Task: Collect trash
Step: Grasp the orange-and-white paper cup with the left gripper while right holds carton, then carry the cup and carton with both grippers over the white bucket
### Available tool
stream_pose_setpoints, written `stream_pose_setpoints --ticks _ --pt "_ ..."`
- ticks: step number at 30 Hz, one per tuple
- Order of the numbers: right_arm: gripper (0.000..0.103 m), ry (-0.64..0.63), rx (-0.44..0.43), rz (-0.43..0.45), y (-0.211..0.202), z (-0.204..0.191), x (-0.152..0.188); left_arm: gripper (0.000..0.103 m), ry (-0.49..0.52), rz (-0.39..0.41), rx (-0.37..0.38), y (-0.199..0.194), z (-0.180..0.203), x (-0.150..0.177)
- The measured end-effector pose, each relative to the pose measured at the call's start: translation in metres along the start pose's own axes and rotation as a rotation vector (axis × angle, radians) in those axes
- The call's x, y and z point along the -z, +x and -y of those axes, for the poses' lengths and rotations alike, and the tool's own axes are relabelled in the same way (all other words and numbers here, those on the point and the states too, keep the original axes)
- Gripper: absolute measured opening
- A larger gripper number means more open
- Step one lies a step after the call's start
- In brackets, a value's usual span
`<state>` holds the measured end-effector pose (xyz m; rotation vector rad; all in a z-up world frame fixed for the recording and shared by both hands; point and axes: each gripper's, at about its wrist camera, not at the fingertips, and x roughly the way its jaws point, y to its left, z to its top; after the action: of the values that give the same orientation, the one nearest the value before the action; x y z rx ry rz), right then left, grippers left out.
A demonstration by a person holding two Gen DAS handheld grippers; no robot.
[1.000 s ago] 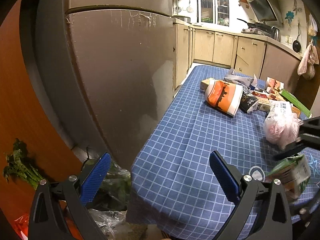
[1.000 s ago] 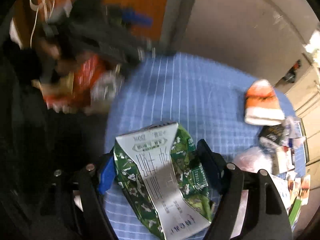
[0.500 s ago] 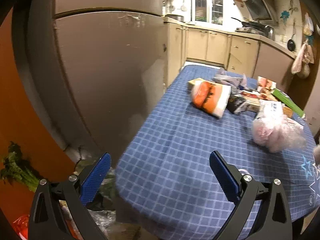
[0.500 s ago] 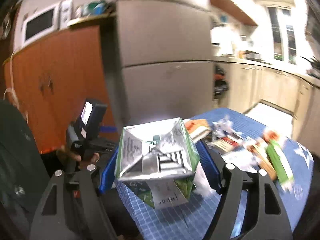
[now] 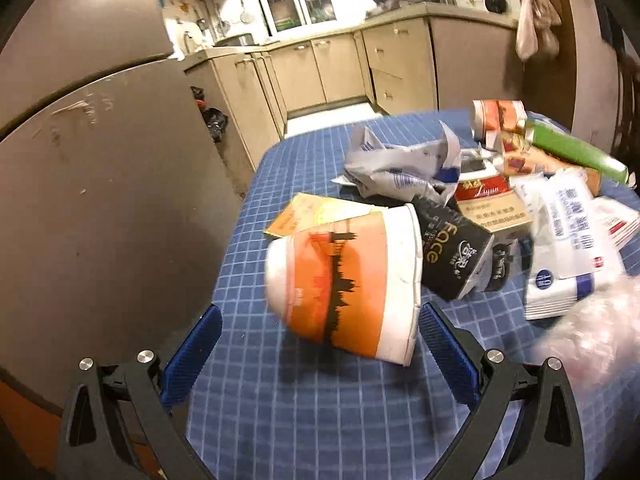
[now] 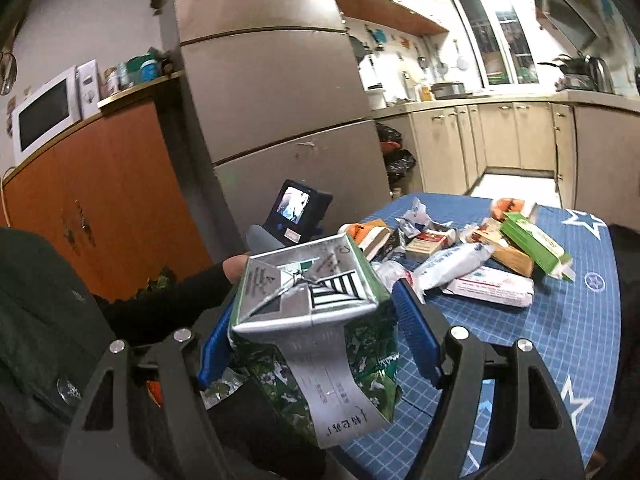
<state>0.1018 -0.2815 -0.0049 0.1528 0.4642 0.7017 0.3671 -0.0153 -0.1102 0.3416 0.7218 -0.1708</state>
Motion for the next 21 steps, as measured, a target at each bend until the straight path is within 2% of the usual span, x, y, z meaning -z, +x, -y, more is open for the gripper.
stream_pose_setpoints --ticks 4,5,7,10,11,12,13,14,16,17,18,21 --pt "0.07 0.018 0.012 -0.011 0.006 0.002 0.004 0.099 0.07 0.005 -0.039 0.007 0.02 0.006" --pt "0.07 0.02 0.013 -0.014 0.009 0.002 0.005 0.099 0.085 -0.016 -0.058 0.011 0.025 0.007" --pt "0.07 0.025 0.01 -0.02 0.013 0.002 0.006 0.099 0.065 0.002 -0.092 0.009 0.022 0.005" --pt "0.07 0.03 0.015 -0.027 0.016 0.0 0.007 0.098 -0.009 0.048 -0.06 -0.002 0.007 0.005" --pt "0.07 0.033 0.017 -0.026 0.016 0.0 0.007 0.093 -0.031 0.049 -0.057 -0.001 0.002 0.004" --pt "0.07 0.038 0.021 -0.025 0.016 0.0 0.008 0.077 -0.036 0.042 -0.052 0.001 -0.001 0.003" --pt "0.07 0.044 0.026 -0.022 0.016 0.0 0.008 0.066 -0.039 0.021 -0.034 0.006 -0.002 0.003" --pt "0.07 0.047 0.028 -0.02 0.016 0.0 0.009 0.049 -0.048 -0.02 -0.002 0.012 -0.003 0.003" --pt "0.07 0.054 0.041 -0.017 0.015 0.0 0.009 0.045 -0.06 -0.017 -0.003 0.013 -0.004 0.005" --pt "0.07 0.056 0.048 -0.015 0.013 -0.001 0.009 0.037 -0.066 -0.015 0.009 0.011 -0.005 0.006" --pt "0.07 0.059 0.055 -0.012 0.012 -0.001 0.009 0.023 -0.081 -0.013 0.024 0.01 -0.007 0.007" --pt "0.07 0.066 0.079 -0.001 0.007 -0.002 0.009 0.005 -0.135 -0.02 0.056 0.009 -0.017 0.011"
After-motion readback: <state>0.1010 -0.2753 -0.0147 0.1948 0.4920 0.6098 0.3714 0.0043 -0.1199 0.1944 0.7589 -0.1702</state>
